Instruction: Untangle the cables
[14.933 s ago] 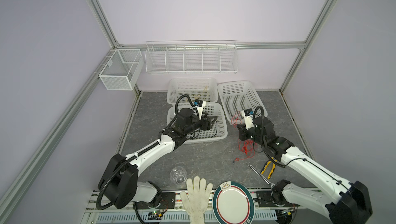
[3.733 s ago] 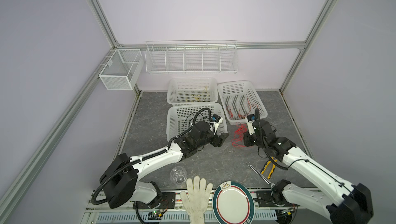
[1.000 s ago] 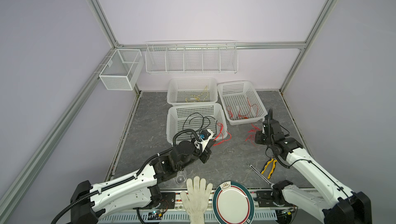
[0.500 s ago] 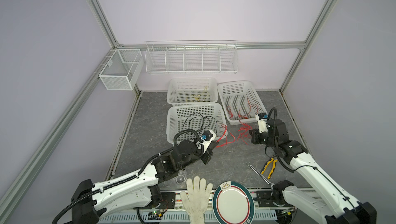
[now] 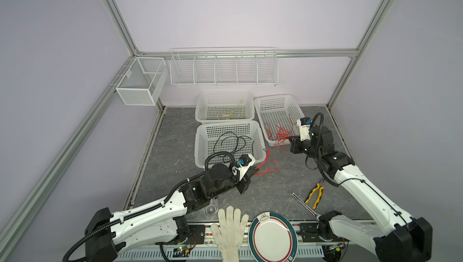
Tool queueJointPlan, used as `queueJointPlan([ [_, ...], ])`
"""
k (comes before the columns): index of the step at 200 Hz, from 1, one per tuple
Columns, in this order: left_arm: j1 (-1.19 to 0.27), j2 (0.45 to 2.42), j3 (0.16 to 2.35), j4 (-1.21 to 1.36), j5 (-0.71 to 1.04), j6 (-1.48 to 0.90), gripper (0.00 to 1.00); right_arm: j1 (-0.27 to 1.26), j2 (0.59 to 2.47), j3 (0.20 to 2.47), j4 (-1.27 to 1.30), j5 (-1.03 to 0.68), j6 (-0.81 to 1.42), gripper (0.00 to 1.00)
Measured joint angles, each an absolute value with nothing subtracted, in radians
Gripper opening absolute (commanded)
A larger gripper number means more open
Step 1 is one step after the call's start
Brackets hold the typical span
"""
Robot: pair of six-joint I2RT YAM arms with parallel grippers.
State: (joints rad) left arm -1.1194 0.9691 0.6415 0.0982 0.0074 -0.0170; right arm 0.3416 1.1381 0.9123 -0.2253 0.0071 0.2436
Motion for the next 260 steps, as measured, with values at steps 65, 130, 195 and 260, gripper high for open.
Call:
queueJointPlan([
  [65, -1.119, 0.986, 0.641, 0.108, 0.004, -0.017, 0.0, 0.333, 1.446, 1.067, -0.156, 0.176, 0.262, 0.07],
  [130, -1.119, 1.004, 0.641, 0.108, -0.036, -0.017, 0.0, 0.311, 1.683, 1.134, -0.148, 0.194, 0.307, 0.1],
  [195, -1.114, 1.013, 0.641, 0.114, -0.082, -0.017, 0.0, 0.303, 1.681, 1.146, -0.15, 0.192, 0.311, 0.39],
  [260, -1.105, 1.055, 0.666, 0.122, -0.126, -0.017, 0.0, 0.302, 1.46, 1.087, -0.151, 0.189, 0.304, 0.57],
])
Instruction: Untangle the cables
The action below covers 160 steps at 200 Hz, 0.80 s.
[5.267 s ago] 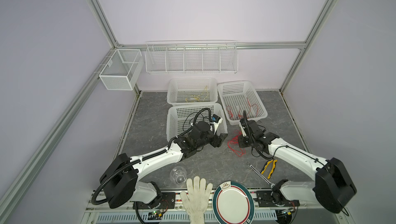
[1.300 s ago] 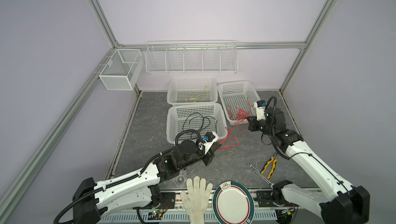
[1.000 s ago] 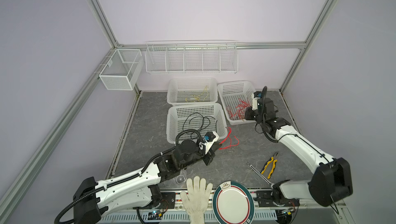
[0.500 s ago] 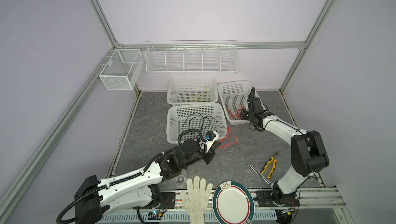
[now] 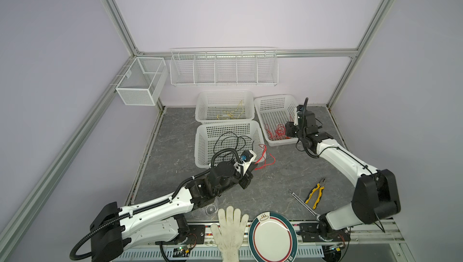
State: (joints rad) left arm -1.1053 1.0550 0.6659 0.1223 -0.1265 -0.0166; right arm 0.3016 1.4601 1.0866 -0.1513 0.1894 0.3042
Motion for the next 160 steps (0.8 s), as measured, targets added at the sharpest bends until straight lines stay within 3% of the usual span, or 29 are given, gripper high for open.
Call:
queueJointPlan([
  [68, -0.973, 1.174, 0.779, 0.168, -0.095, -0.035, 0.0, 0.302, 1.217, 0.896, -0.182, 0.164, 0.319, 0.78],
  [160, -0.879, 1.654, 1.253, 0.176, 0.073, -0.068, 0.0, 0.302, 0.974, 0.764, -0.279, 0.203, 0.326, 0.96],
])
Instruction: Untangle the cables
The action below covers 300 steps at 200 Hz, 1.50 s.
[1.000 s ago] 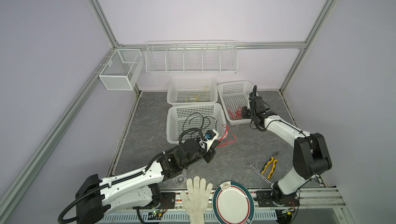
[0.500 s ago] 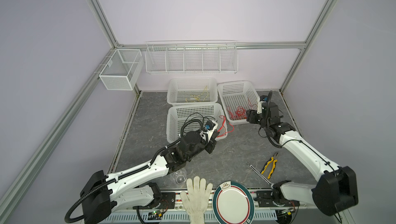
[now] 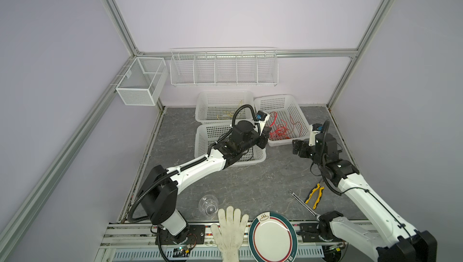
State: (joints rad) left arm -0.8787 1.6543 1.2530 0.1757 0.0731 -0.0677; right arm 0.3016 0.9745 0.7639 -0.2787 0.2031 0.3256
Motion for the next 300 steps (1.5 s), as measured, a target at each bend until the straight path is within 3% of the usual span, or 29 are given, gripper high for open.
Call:
queueJointPlan([
  [43, -0.84, 1.829, 1.379, 0.185, 0.159, -0.133, 0.0, 0.302, 0.925, 0.732, -0.324, 0.295, 0.326, 1.0],
  [99, -0.76, 1.957, 1.42, 0.27, 0.295, -0.27, 0.02, 0.302, 0.874, 0.697, -0.347, 0.379, 0.325, 0.97],
  [171, -0.759, 2.036, 1.541, 0.236, 0.317, -0.302, 0.43, 0.302, 0.881, 0.694, -0.347, 0.394, 0.325, 0.96],
  [235, -0.76, 2.034, 1.532, 0.2, 0.306, -0.285, 0.66, 0.302, 0.894, 0.692, -0.347, 0.397, 0.325, 0.93],
  [244, -0.761, 2.021, 1.517, 0.191, 0.297, -0.273, 0.69, 0.302, 0.903, 0.691, -0.347, 0.397, 0.322, 0.89],
  [276, -0.784, 1.908, 1.417, 0.11, 0.205, -0.211, 0.83, 0.302, 0.919, 0.677, -0.336, 0.407, 0.321, 0.89],
  [290, -0.806, 1.817, 1.354, 0.072, 0.133, -0.172, 1.0, 0.302, 0.919, 0.659, -0.324, 0.429, 0.321, 0.89],
  [300, -0.82, 1.745, 1.303, 0.061, 0.092, -0.152, 0.99, 0.302, 0.921, 0.645, -0.315, 0.447, 0.32, 0.89],
])
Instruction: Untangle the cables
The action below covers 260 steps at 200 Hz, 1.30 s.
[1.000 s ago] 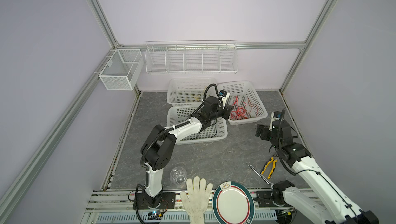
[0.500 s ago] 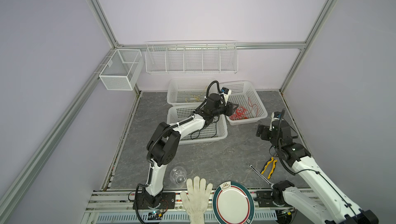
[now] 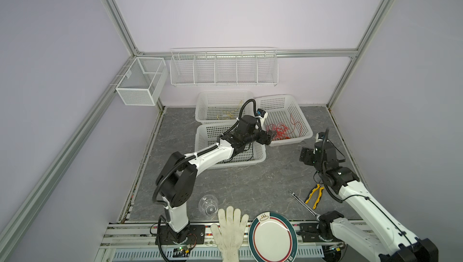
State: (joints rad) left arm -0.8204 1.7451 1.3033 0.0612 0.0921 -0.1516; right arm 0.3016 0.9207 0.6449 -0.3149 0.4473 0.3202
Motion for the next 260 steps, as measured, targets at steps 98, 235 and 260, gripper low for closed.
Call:
queueJointPlan([
  [98, -0.815, 1.158, 0.837, -0.019, -0.364, -0.149, 0.99, 0.295, 0.983, 0.538, -0.12, 0.584, 0.229, 0.89],
  [235, -0.53, 0.669, 0.44, -0.13, -0.758, -0.229, 0.99, 0.116, 1.265, 0.345, 0.537, 0.461, 0.104, 0.89],
  [260, -0.479, 0.669, 0.41, -0.126, -0.74, -0.231, 0.99, 0.113, 1.333, 0.379, 0.551, 0.418, 0.083, 0.89],
])
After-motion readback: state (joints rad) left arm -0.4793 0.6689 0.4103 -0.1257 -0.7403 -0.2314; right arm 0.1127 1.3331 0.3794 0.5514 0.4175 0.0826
